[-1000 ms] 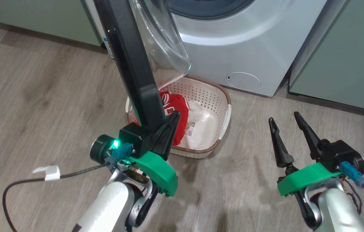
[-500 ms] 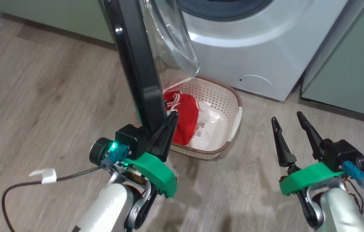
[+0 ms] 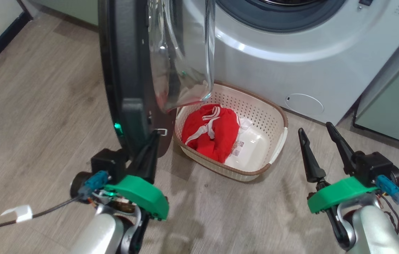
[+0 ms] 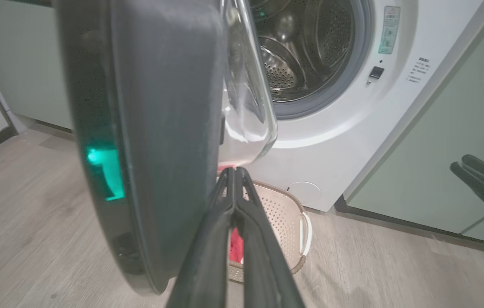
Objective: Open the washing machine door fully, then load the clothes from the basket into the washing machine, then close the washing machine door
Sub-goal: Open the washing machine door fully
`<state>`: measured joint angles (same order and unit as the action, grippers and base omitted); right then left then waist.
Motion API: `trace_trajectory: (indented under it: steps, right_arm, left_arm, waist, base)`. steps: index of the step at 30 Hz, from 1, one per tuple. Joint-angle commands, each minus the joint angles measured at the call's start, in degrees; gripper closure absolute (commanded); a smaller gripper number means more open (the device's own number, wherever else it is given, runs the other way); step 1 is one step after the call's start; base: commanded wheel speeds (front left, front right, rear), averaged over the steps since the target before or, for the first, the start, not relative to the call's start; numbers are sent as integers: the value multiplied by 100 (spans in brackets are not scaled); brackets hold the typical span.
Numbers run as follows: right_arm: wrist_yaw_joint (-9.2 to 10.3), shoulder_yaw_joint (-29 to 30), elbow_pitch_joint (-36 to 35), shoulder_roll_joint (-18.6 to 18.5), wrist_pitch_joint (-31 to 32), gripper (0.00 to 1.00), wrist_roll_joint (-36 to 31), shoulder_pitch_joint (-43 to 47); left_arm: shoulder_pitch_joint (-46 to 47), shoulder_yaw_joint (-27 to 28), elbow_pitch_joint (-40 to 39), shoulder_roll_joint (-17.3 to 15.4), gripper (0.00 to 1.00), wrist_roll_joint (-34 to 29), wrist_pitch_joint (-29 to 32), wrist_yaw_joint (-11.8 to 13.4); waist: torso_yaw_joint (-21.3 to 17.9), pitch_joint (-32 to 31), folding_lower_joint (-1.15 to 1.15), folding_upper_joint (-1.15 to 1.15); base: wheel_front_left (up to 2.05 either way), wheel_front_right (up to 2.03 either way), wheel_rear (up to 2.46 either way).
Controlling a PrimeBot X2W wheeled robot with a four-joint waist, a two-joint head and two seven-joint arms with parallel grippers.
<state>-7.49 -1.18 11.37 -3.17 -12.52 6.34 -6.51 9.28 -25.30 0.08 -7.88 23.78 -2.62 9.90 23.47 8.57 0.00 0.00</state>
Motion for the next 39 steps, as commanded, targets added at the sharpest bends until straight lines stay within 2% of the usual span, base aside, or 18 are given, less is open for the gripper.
trace_trajectory:
  steps: [1, 11, 26, 39]
  right_arm:
    - [0, -144, -196, 29, 19, 0, -28, -125]
    - [0, -192, -241, 29, 62, 0, 10, -104]
    - [0, -152, -461, 29, 227, 0, -124, -221]
    - [0, -98, -620, -29, 334, 0, -196, -348]
  left_arm:
    - [118, 290, -172, -118, 100, 35, -71, 63]
    - [157, 852, 80, -352, 100, 259, -303, 190]
    - [735, 2146, 992, -789, 100, 854, -904, 256]
    - [1485, 3173, 2219, -1182, 100, 1251, -1215, -128]
  waist:
    - [38, -25, 0, 0]
    - [43, -57, 0, 0]
    - [-371, 380, 0, 0]
    - [-490, 678, 0, 0]
  base:
    - [0, 0, 0]
    - [0, 0, 0]
    - [0, 0, 0]
    - [0, 0, 0]
